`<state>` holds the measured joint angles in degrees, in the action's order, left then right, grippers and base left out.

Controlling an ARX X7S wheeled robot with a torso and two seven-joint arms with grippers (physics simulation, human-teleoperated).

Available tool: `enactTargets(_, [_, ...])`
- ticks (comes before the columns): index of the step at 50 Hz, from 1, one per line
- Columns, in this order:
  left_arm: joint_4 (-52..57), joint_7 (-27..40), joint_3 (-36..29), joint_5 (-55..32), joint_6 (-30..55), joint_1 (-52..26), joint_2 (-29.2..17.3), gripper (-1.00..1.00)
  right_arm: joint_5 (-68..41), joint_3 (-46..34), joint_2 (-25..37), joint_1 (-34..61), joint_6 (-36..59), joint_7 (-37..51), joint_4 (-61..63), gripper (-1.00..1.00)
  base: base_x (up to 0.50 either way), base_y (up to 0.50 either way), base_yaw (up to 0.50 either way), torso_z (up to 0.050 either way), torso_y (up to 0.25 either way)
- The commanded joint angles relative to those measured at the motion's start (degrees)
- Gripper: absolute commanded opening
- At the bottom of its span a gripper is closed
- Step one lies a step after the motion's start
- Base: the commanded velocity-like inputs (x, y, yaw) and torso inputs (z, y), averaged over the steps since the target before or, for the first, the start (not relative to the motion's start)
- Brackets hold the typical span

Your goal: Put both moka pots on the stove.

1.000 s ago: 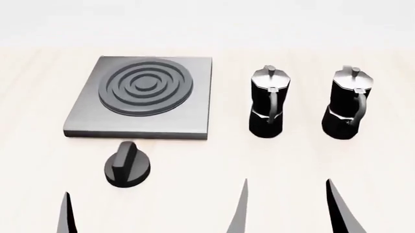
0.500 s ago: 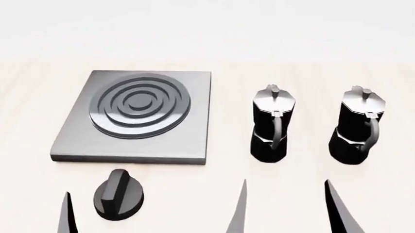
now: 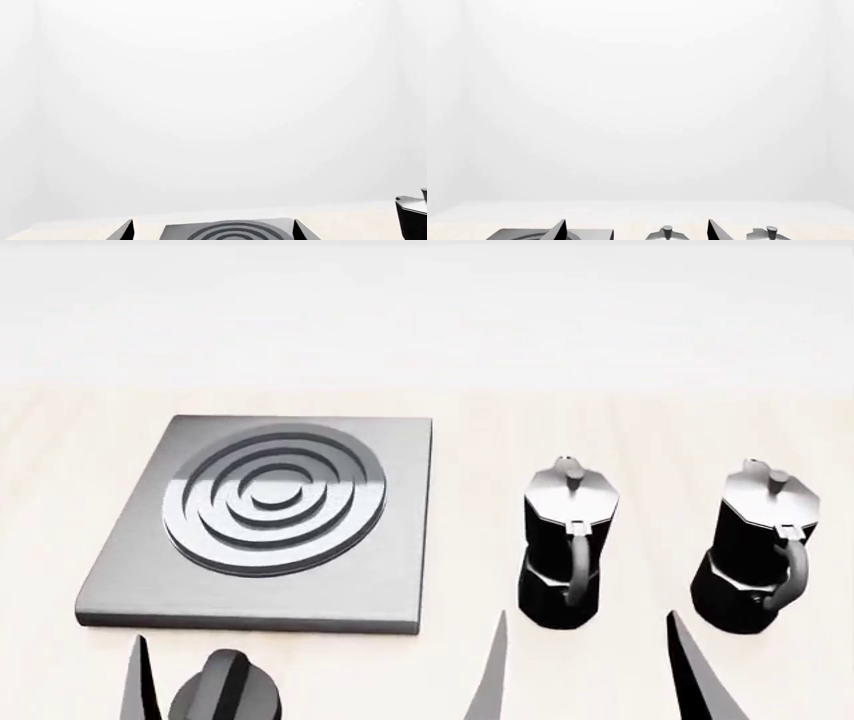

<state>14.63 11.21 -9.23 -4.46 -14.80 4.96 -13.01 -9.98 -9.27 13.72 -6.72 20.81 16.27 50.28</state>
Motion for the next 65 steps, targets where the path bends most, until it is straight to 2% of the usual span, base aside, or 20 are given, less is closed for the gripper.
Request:
enactTargets(1, [1.07, 0.49, -0.36, -0.07, 0.83, 0.17, -0.29, 1.00, -0.06, -0.33, 0.31, 0.14, -0.03, 0.50, -0.18, 1.00, 0.23, 0.00, 0.00, 0.000, 0.000])
enactTargets(65, [0.22, 2.12, -1.90, -0.71, 0.31, -0.36, -1.68, 1.00, -2.45, -1.24, 2.96, 0.23, -1.66, 2.76, -0.10, 1.00, 0.01, 0.06, 0.00, 0.000, 0.000])
